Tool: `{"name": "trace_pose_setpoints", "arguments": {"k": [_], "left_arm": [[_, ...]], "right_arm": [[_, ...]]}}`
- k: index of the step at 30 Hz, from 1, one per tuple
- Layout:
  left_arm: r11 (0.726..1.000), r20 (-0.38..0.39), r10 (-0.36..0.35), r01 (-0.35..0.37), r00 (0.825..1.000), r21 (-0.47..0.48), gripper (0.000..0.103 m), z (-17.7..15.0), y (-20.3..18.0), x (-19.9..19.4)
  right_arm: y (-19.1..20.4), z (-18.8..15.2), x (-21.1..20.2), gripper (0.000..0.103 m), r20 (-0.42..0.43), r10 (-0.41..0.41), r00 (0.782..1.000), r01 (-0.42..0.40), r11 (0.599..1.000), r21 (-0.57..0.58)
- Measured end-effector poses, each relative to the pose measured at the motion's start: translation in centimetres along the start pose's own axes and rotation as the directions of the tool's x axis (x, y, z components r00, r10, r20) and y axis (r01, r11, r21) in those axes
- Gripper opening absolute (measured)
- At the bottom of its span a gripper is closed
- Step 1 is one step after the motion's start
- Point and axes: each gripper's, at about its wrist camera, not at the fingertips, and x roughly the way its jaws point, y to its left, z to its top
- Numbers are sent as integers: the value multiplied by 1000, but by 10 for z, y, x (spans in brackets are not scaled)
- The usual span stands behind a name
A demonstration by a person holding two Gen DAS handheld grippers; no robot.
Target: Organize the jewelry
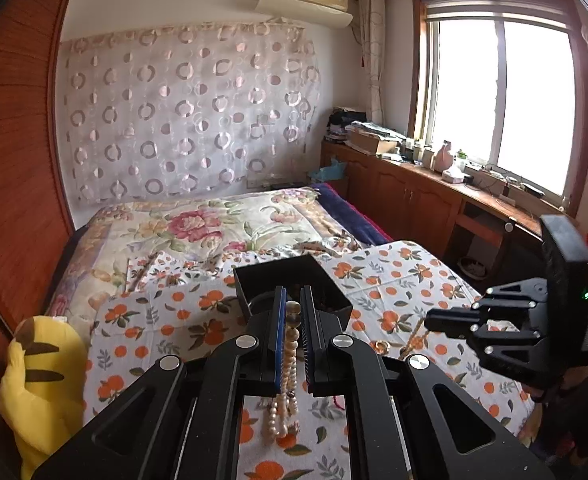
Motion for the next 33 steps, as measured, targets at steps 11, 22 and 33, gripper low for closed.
{"name": "trace_pose_setpoints", "arguments": {"k": [11, 22, 33], "left_arm": [[1000, 51, 6, -7, 999, 22, 6, 33, -6, -4], [999, 59, 13, -15, 998, 39, 6, 53, -9, 6], [998, 66, 34, -37, 997, 53, 6, 79, -9, 30]], "right_arm": [[-15, 48, -27, 5, 112, -34, 993, 35, 999, -8], [-27, 84, -35, 5, 175, -59, 983, 63, 998, -18], [-40, 104, -31, 5, 203, -77, 976, 79, 997, -3]]}}
